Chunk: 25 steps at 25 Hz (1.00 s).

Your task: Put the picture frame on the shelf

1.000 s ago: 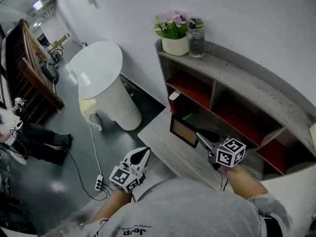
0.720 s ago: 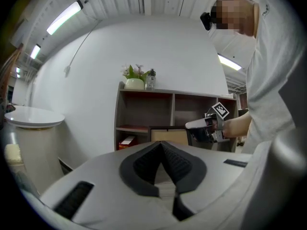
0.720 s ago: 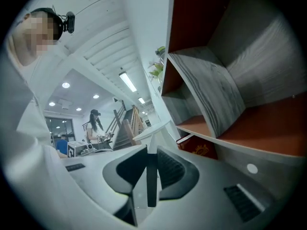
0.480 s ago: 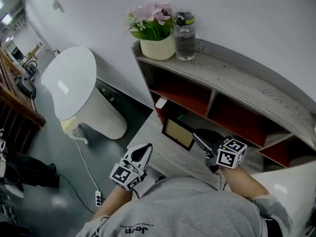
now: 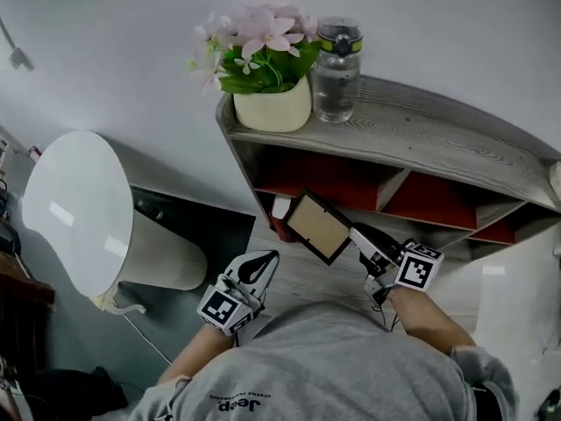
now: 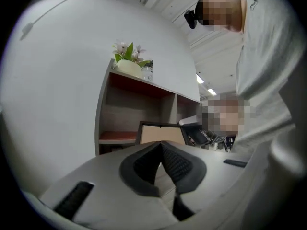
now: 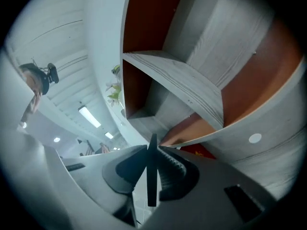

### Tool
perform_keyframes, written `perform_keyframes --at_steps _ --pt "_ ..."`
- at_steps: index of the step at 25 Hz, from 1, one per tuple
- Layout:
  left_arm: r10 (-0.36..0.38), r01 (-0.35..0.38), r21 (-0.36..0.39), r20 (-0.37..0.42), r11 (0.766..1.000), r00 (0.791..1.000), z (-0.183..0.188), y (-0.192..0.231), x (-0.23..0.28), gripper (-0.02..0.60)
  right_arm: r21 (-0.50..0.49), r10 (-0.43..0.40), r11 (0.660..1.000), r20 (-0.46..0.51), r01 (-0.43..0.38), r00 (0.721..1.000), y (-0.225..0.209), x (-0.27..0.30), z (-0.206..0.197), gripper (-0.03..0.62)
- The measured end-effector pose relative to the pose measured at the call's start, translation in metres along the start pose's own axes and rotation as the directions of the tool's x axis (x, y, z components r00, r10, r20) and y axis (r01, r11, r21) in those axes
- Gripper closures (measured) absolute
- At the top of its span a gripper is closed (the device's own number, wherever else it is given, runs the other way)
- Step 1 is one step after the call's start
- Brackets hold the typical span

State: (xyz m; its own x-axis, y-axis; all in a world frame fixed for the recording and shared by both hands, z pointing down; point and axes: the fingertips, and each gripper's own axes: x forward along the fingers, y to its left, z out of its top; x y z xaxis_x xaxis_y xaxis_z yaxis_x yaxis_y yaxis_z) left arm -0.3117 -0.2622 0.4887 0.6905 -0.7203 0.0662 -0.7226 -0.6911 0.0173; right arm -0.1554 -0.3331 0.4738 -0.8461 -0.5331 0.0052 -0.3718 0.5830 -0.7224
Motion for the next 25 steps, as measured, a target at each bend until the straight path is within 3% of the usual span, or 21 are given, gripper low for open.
perform_keyframes --at_steps 5,12,18,25 --pt "-0.098 0.098 -0.008 0.012 0.995 0.995 0.002 0.019 0.004 0.572 0.101 -0.056 0.994 0.115 0.045 0.992 -0.005 0.007 0.007 0.52" --pt "-0.164 0.165 -0.01 0.027 0.986 0.986 0.001 0.037 -0.001 0.574 0.244 -0.185 0.962 0.248 0.123 0.951 -0.027 0.003 0.013 0.52" --pt "-0.182 0.183 -0.016 0.043 0.983 0.982 0.003 0.047 -0.003 0.573 0.317 -0.277 0.932 0.298 0.179 0.913 -0.045 0.006 0.017 0.52" --pt "-0.184 0.185 -0.026 0.042 0.982 0.982 0.0 0.053 -0.006 0.572 0.342 -0.375 0.9 0.283 0.272 0.883 -0.058 0.018 0.016 0.514"
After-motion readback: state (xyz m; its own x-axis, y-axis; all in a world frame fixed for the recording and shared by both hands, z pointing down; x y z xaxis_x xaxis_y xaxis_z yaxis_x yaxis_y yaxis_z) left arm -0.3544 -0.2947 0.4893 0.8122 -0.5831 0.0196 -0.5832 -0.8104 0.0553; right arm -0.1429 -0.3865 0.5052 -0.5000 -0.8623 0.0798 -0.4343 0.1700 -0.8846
